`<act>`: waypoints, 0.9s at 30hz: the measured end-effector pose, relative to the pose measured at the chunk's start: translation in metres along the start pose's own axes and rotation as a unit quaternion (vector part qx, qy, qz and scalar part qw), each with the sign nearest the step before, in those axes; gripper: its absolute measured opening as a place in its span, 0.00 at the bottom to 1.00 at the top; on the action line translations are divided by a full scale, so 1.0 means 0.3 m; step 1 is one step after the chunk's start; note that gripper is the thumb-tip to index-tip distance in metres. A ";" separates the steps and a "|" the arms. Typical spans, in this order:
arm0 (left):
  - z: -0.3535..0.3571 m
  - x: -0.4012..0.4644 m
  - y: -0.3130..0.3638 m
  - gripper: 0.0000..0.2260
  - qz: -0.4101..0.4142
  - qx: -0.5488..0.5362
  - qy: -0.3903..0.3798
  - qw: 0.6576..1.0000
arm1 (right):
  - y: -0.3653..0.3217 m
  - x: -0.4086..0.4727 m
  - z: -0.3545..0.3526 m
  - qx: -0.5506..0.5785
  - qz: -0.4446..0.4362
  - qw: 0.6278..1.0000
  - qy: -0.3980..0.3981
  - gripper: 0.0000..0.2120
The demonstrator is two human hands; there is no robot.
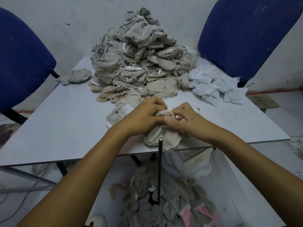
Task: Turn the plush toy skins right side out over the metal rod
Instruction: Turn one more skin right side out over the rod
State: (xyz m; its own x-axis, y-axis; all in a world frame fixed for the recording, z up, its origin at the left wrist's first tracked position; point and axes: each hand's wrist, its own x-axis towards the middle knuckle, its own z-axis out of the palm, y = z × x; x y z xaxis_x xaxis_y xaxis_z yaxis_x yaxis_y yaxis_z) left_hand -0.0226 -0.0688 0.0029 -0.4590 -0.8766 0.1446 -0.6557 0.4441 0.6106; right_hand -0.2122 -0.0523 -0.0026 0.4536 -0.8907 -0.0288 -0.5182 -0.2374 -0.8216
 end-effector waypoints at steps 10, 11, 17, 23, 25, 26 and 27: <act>-0.040 -0.029 0.028 0.17 -0.052 -0.098 -0.107 0.988 | 0.020 0.020 -0.007 -0.003 -0.044 0.999 0.014 0.04; -0.041 -0.032 0.030 0.15 -0.056 -0.076 -0.132 0.987 | 0.024 0.022 -0.004 0.010 -0.038 0.999 0.010 0.04; -0.048 -0.035 0.020 0.06 0.008 0.049 -0.104 0.993 | 0.020 0.004 -0.007 0.075 0.006 0.997 -0.036 0.09; -0.054 -0.045 0.014 0.09 0.030 0.064 -0.114 0.991 | 0.001 -0.029 -0.025 0.003 -0.051 0.996 -0.074 0.09; -0.059 -0.063 0.033 0.13 0.023 0.010 -0.094 0.995 | -0.009 -0.033 -0.024 0.002 -0.070 0.995 -0.064 0.04; -0.065 -0.072 0.038 0.17 0.034 -0.002 -0.068 0.997 | -0.012 -0.033 -0.019 -0.002 -0.090 0.995 -0.042 0.07; -0.070 -0.080 0.037 0.19 0.062 0.012 -0.034 0.997 | -0.015 -0.030 -0.013 -0.022 -0.117 0.993 -0.009 0.10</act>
State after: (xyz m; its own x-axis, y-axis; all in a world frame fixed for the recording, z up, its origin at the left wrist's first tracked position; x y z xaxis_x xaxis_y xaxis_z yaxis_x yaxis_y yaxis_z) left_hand -0.0061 -0.0466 0.0226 -0.5763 -0.8005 0.1647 -0.6054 0.5536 0.5719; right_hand -0.2166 -0.0448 0.0036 0.5775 -0.8026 0.1495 -0.4277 -0.4535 -0.7819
